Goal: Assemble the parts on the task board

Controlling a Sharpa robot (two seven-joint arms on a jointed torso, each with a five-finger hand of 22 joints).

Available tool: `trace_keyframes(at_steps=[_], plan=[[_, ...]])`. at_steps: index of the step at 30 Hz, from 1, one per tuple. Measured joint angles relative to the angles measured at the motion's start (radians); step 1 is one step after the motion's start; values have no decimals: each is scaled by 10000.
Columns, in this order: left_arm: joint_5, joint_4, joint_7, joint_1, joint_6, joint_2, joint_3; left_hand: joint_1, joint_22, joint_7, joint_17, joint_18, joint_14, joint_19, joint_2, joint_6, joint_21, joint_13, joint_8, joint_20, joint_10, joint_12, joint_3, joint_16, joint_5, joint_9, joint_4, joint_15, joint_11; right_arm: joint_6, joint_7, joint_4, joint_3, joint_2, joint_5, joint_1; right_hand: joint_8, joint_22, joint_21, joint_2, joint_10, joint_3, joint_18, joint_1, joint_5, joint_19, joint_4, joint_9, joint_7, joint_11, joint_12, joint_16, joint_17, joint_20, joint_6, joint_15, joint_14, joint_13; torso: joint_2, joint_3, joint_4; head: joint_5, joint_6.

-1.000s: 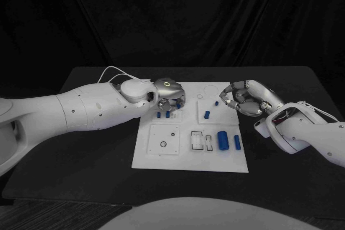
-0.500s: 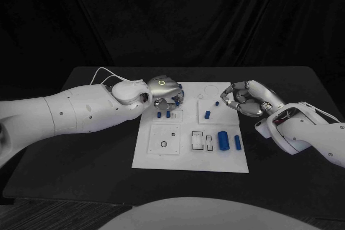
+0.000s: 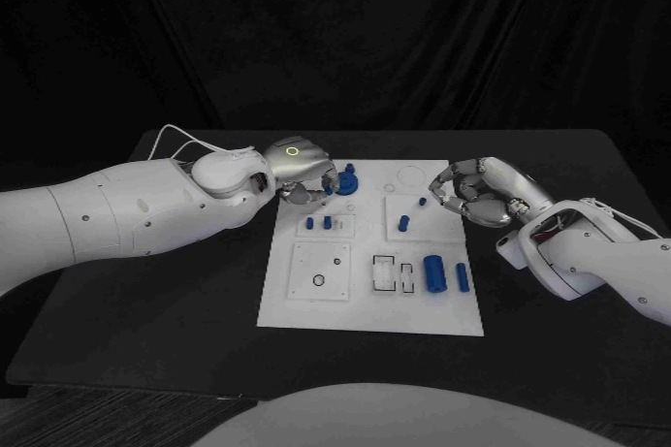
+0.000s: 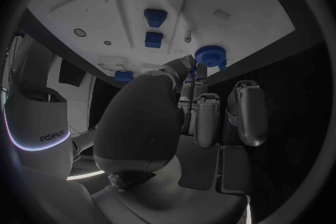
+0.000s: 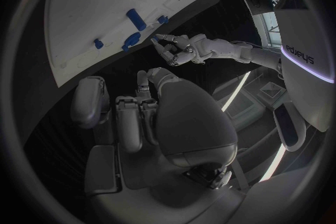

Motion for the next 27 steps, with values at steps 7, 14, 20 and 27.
trace_keyframes(at_steps=[7, 14, 20, 27], plan=[[229, 41, -56, 9, 151, -109, -4, 0, 0, 17, 0, 0, 0, -2, 0, 15, -1, -53, 0, 2, 37, -2, 0, 0, 0, -2, 0, 1, 35, 25, -25, -10, -2, -3, 0, -20, 0, 0, 0, 0, 0, 0, 0, 0, 0, 0, 0, 0, 0, 0, 0, 0, 0, 0, 0, 0, 0, 0, 4, 3, 1, -4, 0], [366, 53, -83, 9, 309, -143, -5, 0, 0, 17, 0, -1, 1, -3, 0, 15, -75, -56, -1, 2, 56, -4, 0, -1, -1, -2, 0, 1, 51, 53, -54, -28, -2, 18, 0, -26, 0, 0, -1, 0, 0, 0, 0, 0, 0, -2, 0, 0, 0, 0, 0, 0, 0, 0, 0, 0, 0, 0, 12, -3, 1, -12, 0], [427, -5, -110, 6, 384, -111, -6, 0, 0, 17, 0, 0, 1, -3, 0, 15, -75, -61, -2, 3, 125, -197, 0, -1, -2, -3, 0, 1, 19, 74, -72, -39, -1, 31, 0, -30, 0, 0, -1, 0, 0, 0, 0, 0, 0, -3, 0, -1, 0, 0, 0, 0, 0, 0, 0, 0, 0, 0, 16, -14, 2, -30, 0], [461, -53, -133, -21, 450, -29, -6, -1, 0, 17, 0, -1, 1, -3, 0, 15, -75, -61, -2, 3, 130, -197, 0, -1, -77, -4, 0, 2, 23, 99, -91, -46, 1, 47, 0, -33, 0, 0, -1, 0, 0, 0, 0, 0, 0, -3, 0, -1, 0, 0, 0, 0, 0, 0, 0, 0, 0, 0, 18, -14, 0, -25, 0]])
